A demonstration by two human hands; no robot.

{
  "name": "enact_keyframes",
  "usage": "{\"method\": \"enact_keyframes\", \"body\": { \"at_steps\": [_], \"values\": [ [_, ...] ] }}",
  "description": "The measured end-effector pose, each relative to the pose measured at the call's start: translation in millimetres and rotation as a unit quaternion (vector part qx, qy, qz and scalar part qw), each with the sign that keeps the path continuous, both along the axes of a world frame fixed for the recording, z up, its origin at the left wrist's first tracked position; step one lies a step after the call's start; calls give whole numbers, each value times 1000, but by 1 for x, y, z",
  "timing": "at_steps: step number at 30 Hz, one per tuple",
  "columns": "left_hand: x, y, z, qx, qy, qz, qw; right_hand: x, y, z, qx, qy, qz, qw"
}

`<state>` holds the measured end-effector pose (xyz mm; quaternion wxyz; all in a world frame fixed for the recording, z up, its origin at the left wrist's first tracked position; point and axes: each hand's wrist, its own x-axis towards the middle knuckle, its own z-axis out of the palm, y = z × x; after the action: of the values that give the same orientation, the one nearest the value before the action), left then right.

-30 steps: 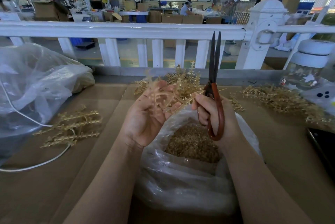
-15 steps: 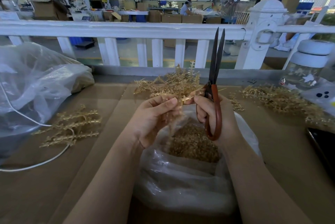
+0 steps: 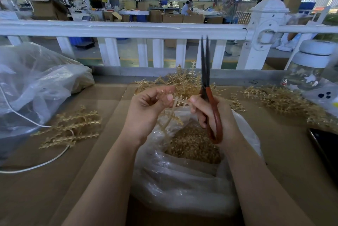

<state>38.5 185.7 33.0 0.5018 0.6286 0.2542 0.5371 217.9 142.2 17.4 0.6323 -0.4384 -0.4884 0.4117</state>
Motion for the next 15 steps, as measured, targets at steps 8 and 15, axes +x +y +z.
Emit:
{"method": "enact_keyframes", "body": {
  "at_steps": [8,15],
  "values": [
    [5,1,-5,-63,17,45,997,-5,-1,1,-28,-43,-1,999],
    [10,7,-7,-196,-35,55,978,-4,-2,2,29,80,-15,996]
  ]
}}
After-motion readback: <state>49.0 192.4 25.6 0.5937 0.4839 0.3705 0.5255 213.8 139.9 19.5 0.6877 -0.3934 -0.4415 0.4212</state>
